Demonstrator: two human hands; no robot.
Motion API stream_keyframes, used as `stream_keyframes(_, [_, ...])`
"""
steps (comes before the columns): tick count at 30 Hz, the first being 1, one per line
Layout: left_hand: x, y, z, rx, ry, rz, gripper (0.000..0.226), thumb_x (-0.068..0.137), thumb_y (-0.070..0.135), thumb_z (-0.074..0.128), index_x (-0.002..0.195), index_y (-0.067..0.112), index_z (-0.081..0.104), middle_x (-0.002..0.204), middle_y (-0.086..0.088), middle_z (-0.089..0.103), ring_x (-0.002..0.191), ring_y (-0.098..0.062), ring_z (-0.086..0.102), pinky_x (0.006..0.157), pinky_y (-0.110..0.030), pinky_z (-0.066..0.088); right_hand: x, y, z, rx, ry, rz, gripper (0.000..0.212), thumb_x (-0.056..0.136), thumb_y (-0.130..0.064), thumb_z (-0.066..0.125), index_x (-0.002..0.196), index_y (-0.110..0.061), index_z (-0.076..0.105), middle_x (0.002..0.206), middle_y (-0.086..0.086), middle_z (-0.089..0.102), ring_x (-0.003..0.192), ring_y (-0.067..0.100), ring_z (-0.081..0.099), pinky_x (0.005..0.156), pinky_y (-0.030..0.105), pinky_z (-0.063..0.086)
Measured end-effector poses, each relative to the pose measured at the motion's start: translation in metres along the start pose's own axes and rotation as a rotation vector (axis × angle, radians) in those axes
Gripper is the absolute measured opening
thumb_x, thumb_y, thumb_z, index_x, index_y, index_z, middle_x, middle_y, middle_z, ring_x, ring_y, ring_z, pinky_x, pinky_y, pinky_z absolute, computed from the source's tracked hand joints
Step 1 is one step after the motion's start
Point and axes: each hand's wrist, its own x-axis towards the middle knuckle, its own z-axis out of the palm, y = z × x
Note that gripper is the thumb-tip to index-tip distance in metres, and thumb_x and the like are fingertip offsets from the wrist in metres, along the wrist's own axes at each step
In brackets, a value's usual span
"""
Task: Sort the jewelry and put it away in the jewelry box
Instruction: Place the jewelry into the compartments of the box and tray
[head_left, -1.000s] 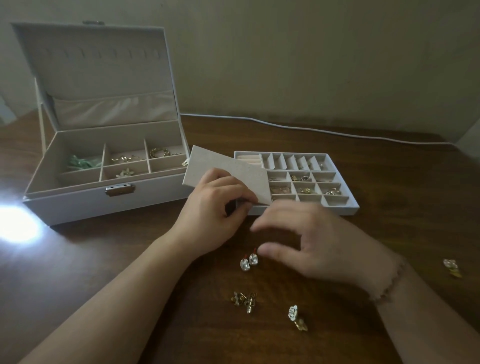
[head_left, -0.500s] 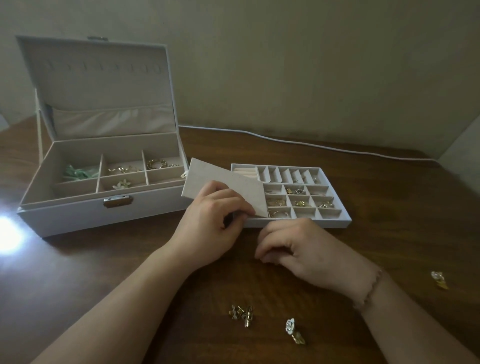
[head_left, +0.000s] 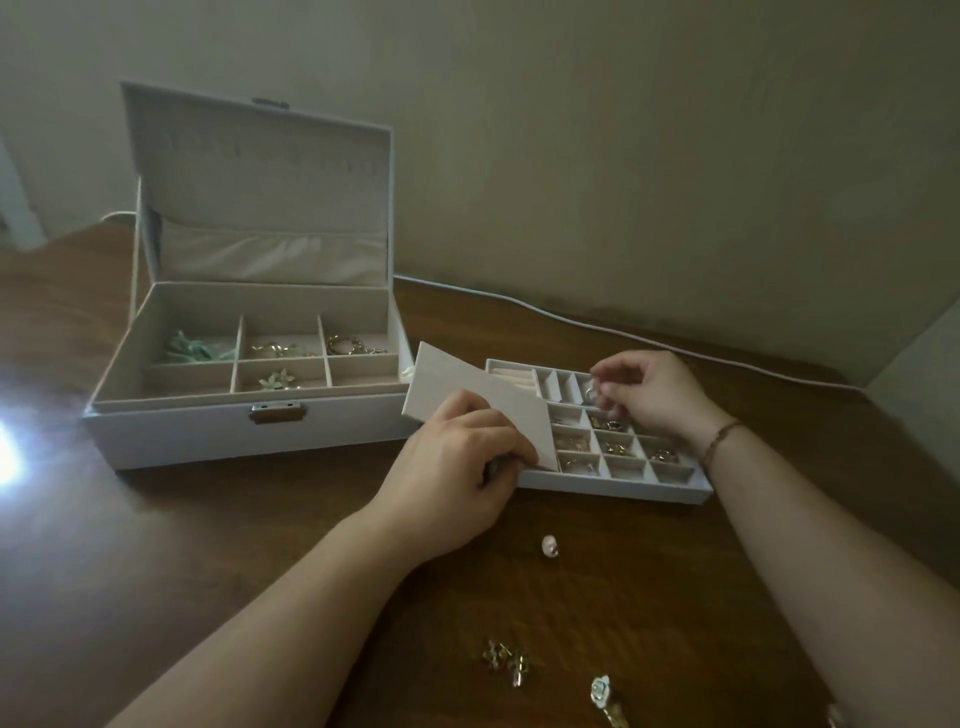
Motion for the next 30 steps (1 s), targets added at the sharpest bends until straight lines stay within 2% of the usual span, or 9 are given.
stream_keyframes(5, [0.001, 0.001, 0.0, -0.007, -0.012, -0.003, 0.019, 0.094, 0.02, 0.067, 0.108, 0.032, 0.075, 0.11, 0.016, 0.068, 0.113, -0.003, 0.043, 0.088, -0.023, 0.045, -0.024, -0.01, -0.01, -0.14, 0.186, -0.16, 0.03, 0.091, -0.007, 0.061, 0.096, -0.037, 0.066, 0.097, -0.013, 0.067, 0.083, 0.001, 0.064, 0.065, 0.019, 0.051])
stream_keyframes(9, [0.001, 0.002, -0.001, -0.002, -0.01, -0.001, 0.018, 0.094, 0.02, 0.067, 0.107, 0.03, 0.075, 0.109, 0.015, 0.069, 0.112, -0.006, 0.045, 0.087, -0.028, 0.048, -0.093, -0.029, -0.002, -0.348, -0.172, -0.389, 0.007, 0.086, -0.046, 0.06, 0.092, -0.047, 0.064, 0.09, -0.022, 0.064, 0.085, -0.008, 0.058, 0.063, 0.013, 0.044])
stream_keyframes(12, [0.001, 0.003, -0.001, 0.017, -0.002, 0.003, 0.018, 0.094, 0.02, 0.067, 0.107, 0.03, 0.075, 0.108, 0.014, 0.07, 0.11, -0.008, 0.045, 0.085, -0.029, 0.049, -0.134, -0.025, 0.019, -0.601, -0.381, -0.486, 0.046, 0.08, -0.073, 0.044, 0.113, -0.044, 0.056, 0.099, -0.022, 0.059, 0.09, -0.004, 0.056, 0.073, 0.019, 0.048])
stream_keyframes(14, [0.002, 0.004, -0.001, 0.024, 0.005, 0.004, 0.019, 0.094, 0.019, 0.067, 0.107, 0.03, 0.075, 0.108, 0.014, 0.07, 0.11, -0.007, 0.045, 0.085, -0.028, 0.048, -0.143, -0.018, 0.032, -0.763, -0.361, -0.553, 0.042, 0.088, -0.066, 0.043, 0.121, -0.04, 0.051, 0.108, -0.019, 0.053, 0.096, 0.001, 0.053, 0.08, 0.023, 0.047])
stream_keyframes(18, [0.001, 0.003, 0.0, 0.016, 0.002, 0.003, 0.018, 0.094, 0.02, 0.067, 0.106, 0.03, 0.075, 0.107, 0.015, 0.069, 0.11, -0.006, 0.045, 0.086, -0.03, 0.049, -0.135, -0.01, 0.031, -0.637, -0.37, -0.576, 0.027, 0.093, -0.053, 0.044, 0.109, -0.036, 0.058, 0.102, -0.019, 0.053, 0.094, 0.001, 0.053, 0.079, 0.021, 0.047])
stream_keyframes(21, [0.001, 0.003, -0.001, 0.003, -0.01, -0.007, 0.018, 0.095, 0.021, 0.066, 0.107, 0.03, 0.075, 0.108, 0.015, 0.069, 0.111, -0.006, 0.044, 0.087, -0.031, 0.05, -0.106, -0.007, 0.01, -0.494, -0.159, -0.536, 0.022, 0.085, -0.053, 0.047, 0.093, -0.039, 0.061, 0.086, -0.025, 0.055, 0.087, -0.002, 0.055, 0.069, 0.013, 0.046])
stream_keyframes(24, [0.001, 0.002, 0.0, -0.002, -0.019, -0.018, 0.019, 0.096, 0.021, 0.065, 0.109, 0.031, 0.075, 0.11, 0.016, 0.068, 0.113, -0.006, 0.044, 0.089, -0.031, 0.05, -0.059, -0.006, -0.003, -0.458, 0.03, -0.412, 0.006, 0.086, -0.045, 0.056, 0.089, -0.041, 0.059, 0.084, -0.023, 0.058, 0.078, -0.002, 0.055, 0.062, 0.015, 0.045])
stream_keyframes(27, [0.0, 0.002, -0.001, -0.006, -0.021, -0.02, 0.019, 0.096, 0.021, 0.065, 0.109, 0.031, 0.075, 0.111, 0.015, 0.068, 0.113, -0.006, 0.044, 0.089, -0.031, 0.05, -0.022, -0.001, -0.001, -0.457, 0.062, -0.323, 0.017, 0.092, -0.036, 0.059, 0.107, -0.03, 0.066, 0.093, -0.015, 0.062, 0.081, 0.001, 0.057, 0.066, 0.022, 0.05])
stream_keyframes(30, [0.0, 0.002, -0.001, -0.014, -0.017, -0.015, 0.019, 0.096, 0.021, 0.065, 0.109, 0.03, 0.075, 0.111, 0.015, 0.069, 0.113, -0.006, 0.044, 0.088, -0.032, 0.051, -0.011, 0.005, 0.001, -0.414, 0.006, -0.306, 0.032, 0.098, -0.027, 0.052, 0.13, -0.028, 0.057, 0.112, -0.01, 0.063, 0.085, 0.006, 0.06, 0.07, 0.024, 0.052])
